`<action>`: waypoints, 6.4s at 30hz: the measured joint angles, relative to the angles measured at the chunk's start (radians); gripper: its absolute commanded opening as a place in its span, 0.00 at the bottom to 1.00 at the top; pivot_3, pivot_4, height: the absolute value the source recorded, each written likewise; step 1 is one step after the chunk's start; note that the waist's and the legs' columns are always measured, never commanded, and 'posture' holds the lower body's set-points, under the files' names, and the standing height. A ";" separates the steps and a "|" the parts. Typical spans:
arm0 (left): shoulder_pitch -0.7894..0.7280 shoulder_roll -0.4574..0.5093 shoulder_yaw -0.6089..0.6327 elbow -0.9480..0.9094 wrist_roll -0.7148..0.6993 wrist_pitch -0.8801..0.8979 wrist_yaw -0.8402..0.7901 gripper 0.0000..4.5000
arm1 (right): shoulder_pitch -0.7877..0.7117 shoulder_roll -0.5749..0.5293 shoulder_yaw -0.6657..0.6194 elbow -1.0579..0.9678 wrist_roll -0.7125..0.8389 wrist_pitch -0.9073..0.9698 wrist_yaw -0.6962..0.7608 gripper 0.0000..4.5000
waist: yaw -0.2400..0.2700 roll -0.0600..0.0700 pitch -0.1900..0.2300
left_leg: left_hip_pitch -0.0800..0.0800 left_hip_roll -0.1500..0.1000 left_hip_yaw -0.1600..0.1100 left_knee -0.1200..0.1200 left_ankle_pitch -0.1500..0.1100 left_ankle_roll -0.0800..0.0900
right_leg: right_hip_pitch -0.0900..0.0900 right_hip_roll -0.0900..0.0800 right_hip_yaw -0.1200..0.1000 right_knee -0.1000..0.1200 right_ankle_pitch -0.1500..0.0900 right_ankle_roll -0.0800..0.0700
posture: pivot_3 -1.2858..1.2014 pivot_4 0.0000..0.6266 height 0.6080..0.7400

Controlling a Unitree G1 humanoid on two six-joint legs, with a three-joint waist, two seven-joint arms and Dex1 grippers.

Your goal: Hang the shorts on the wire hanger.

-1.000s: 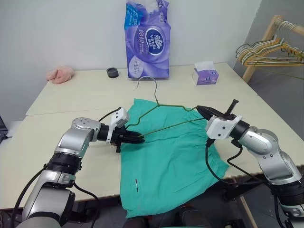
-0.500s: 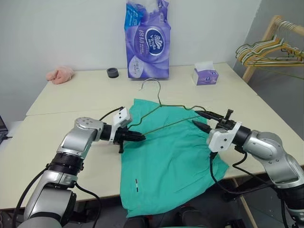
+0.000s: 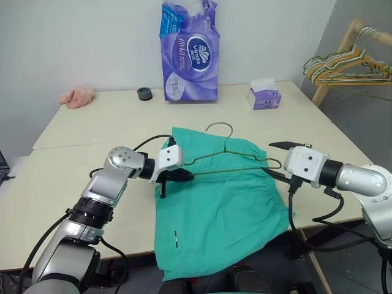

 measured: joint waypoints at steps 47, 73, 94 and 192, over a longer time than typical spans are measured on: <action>-0.007 -0.095 0.085 -0.025 -0.095 0.110 0.128 0.61 | -0.057 -0.103 0.228 0.033 0.011 0.273 0.181 0.00 | -0.001 -0.003 0.013 | -0.001 0.000 -0.001 0.000 0.000 0.000 | -0.001 -0.001 -0.002 0.000 -0.002 0.003 | 0.45 0.08 1.00; 0.009 0.053 0.070 -0.079 -0.371 0.378 -0.081 1.00 | 0.294 -0.187 -0.064 -0.180 0.242 0.295 0.047 0.00 | -0.034 -0.004 0.013 | -0.001 0.000 -0.001 -0.001 0.000 -0.001 | 0.000 -0.002 -0.001 -0.002 -0.003 0.005 | 0.44 0.09 1.00; 0.076 -0.002 0.060 -0.061 -0.224 0.171 -0.029 1.00 | 0.028 -0.222 0.204 0.035 0.072 0.123 0.058 0.00 | -0.021 -0.005 0.013 | -0.001 0.000 -0.001 -0.001 -0.001 -0.001 | -0.001 -0.003 -0.002 -0.001 -0.002 0.004 | 0.46 0.09 1.00; -0.008 -0.082 0.133 0.023 -0.248 0.172 -0.007 1.00 | 0.762 -0.082 -0.647 -0.116 0.608 0.772 0.019 0.00 | -0.027 -0.010 0.017 | -0.001 0.000 0.002 -0.001 -0.001 0.000 | 0.001 -0.001 0.000 -0.004 -0.003 0.006 | 0.43 0.13 1.00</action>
